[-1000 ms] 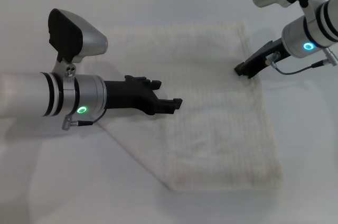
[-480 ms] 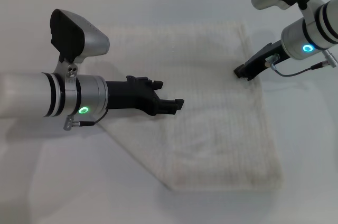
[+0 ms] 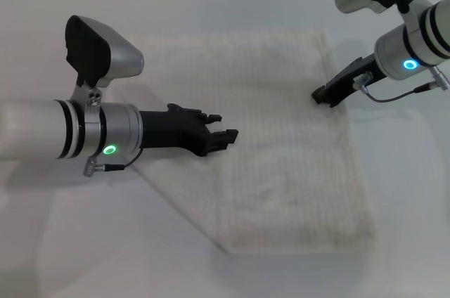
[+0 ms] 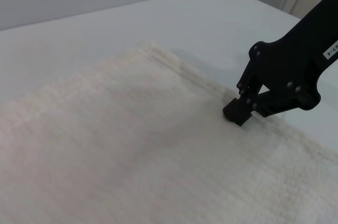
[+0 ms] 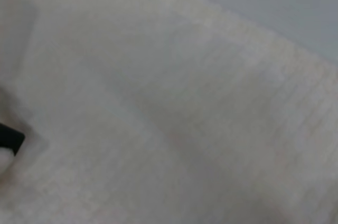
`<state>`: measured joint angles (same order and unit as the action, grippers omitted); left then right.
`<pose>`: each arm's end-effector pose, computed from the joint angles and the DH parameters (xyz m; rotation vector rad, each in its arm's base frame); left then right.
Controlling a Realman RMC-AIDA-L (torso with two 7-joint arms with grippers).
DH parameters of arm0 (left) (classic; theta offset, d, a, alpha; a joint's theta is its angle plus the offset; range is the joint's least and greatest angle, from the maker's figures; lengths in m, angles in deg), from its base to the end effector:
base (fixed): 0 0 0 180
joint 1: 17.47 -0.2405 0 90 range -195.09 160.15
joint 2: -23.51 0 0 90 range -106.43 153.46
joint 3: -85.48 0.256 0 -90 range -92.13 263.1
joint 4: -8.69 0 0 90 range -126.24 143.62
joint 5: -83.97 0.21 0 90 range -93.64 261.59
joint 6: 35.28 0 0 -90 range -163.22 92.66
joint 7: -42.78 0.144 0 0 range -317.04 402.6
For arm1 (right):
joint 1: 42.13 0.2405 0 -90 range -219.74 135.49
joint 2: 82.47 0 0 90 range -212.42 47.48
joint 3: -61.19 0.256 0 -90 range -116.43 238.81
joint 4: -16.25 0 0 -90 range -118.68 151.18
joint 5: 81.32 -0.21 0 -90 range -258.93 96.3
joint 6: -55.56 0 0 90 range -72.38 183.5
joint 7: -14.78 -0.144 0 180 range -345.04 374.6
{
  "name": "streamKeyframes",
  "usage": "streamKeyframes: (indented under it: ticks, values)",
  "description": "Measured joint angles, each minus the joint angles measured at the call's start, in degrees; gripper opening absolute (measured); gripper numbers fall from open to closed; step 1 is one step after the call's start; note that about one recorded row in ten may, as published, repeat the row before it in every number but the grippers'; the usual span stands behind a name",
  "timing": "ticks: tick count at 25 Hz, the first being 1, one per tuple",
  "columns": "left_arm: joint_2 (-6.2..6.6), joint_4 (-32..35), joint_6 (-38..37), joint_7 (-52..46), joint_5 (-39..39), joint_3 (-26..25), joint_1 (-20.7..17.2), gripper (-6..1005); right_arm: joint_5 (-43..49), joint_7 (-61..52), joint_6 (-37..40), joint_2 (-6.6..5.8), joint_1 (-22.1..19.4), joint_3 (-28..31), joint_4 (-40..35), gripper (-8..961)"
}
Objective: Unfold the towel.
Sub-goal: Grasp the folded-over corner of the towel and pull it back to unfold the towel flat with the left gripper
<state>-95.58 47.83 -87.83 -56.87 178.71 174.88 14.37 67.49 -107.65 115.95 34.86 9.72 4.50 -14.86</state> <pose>-0.2237 0.3528 -0.0970 -2.7293 -0.7959 -0.3085 0.2327 0.4264 -0.0350 -2.5535 0.9032 -0.3026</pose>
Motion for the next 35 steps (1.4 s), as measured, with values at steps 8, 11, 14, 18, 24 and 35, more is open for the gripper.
streamKeyframes:
  ticks: [8,11,14,18,24,35]
  values:
    - [0.00,0.2,-0.4,1.2,-0.1,0.0,-0.2,283,0.0,0.0,0.0,0.00,0.0,0.0,0.0,-2]
    - [0.00,0.3,-1.4,2.9,-0.6,0.0,-0.4,162,0.0,0.0,0.0,0.00,0.0,0.0,0.0,-2]
    - [0.03,0.6,-2.3,3.8,-1.2,0.1,-0.7,97,0.0,0.0,0.0,0.00,0.0,0.0,0.0,-2]
    - [0.78,6.8,-6.5,6.1,-3.1,-0.7,-5.7,46,0.0,0.0,0.0,0.00,0.0,0.0,0.0,-2]
    - [1.34,10.7,-9.3,7.3,-2.6,-4.8,-10.5,45,0.0,0.0,0.0,-0.12,0.1,0.0,0.0,-1]
    - [3.94,8.7,-27.9,15.7,-2.5,-26.6,-17.5,45,0.0,0.0,0.0,-0.34,0.1,0.0,-0.1,-2]
